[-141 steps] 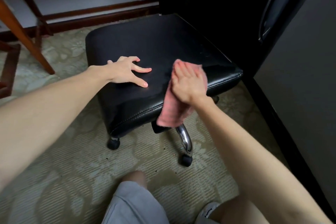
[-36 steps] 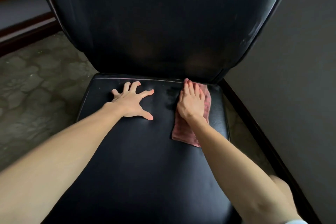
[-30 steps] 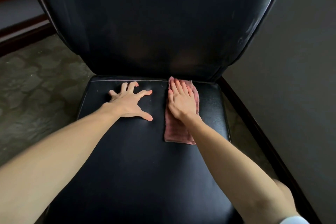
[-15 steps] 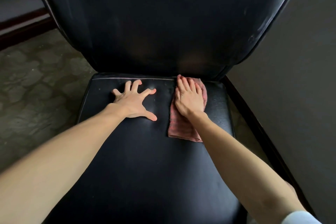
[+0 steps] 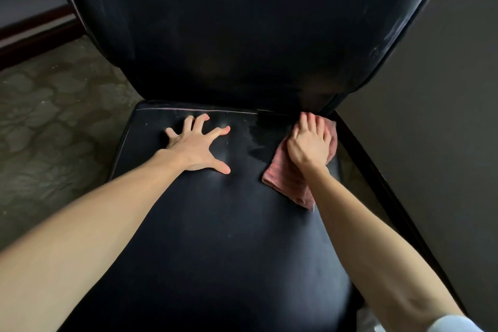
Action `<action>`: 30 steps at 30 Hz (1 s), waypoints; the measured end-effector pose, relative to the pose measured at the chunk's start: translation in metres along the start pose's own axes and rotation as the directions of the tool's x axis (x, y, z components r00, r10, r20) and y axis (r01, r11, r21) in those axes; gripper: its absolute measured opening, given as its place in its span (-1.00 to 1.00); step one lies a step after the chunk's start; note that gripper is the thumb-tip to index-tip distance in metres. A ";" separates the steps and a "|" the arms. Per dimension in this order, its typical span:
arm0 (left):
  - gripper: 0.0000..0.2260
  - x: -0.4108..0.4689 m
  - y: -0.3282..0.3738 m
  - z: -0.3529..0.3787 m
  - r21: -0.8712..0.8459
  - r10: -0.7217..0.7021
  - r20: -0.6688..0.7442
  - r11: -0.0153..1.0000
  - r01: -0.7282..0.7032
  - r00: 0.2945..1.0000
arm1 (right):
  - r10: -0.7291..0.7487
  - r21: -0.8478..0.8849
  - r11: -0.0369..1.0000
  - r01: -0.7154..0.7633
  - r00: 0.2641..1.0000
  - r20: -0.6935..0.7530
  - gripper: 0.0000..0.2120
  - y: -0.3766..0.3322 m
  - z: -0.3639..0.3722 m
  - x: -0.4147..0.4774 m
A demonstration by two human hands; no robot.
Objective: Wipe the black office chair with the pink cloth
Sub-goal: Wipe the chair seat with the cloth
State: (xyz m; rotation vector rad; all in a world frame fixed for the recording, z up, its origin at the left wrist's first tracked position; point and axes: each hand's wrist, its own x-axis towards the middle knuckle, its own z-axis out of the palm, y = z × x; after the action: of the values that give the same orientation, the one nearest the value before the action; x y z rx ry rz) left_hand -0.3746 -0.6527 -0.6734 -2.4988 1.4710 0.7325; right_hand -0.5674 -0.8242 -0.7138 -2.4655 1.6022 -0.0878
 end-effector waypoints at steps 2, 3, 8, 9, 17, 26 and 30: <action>-0.07 0.001 0.000 0.000 0.001 0.001 0.003 1.000 -0.001 1.000 | -0.163 -0.019 0.986 0.164 0.986 0.046 -0.51 -0.035 0.004 -0.009; -0.07 0.002 0.000 0.001 0.004 0.003 -0.002 1.000 -0.003 1.000 | -0.255 -0.013 0.967 0.256 0.965 0.055 -0.49 -0.053 0.010 -0.017; -0.07 -0.008 -0.001 -0.005 -0.006 0.024 0.007 1.000 -0.024 1.000 | -0.382 0.053 0.924 0.379 0.918 0.109 -0.50 -0.080 0.017 -0.030; -0.06 -0.011 -0.006 -0.006 -0.014 0.025 0.017 1.000 -0.025 1.000 | -0.377 0.047 0.926 0.375 0.920 0.105 -0.50 -0.071 0.016 -0.031; -0.07 -0.032 -0.049 -0.002 -0.013 -0.056 0.040 0.998 0.057 0.998 | -0.100 0.013 0.995 0.099 0.994 0.037 -0.47 -0.018 0.011 -0.048; -0.09 -0.030 -0.047 0.001 0.010 -0.065 0.006 0.998 0.065 0.998 | -0.506 0.093 0.862 0.497 0.848 0.158 -0.49 -0.141 0.023 -0.049; -0.07 -0.030 -0.052 0.002 -0.006 -0.083 -0.001 0.997 0.083 0.997 | -0.431 0.076 0.902 0.424 0.892 0.137 -0.49 -0.099 0.022 -0.041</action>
State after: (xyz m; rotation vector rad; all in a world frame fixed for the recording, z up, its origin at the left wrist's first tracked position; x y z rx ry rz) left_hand -0.3429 -0.6026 -0.6667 -2.5478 1.3578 0.7228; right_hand -0.4917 -0.7450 -0.7136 -2.6726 0.9641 -0.0001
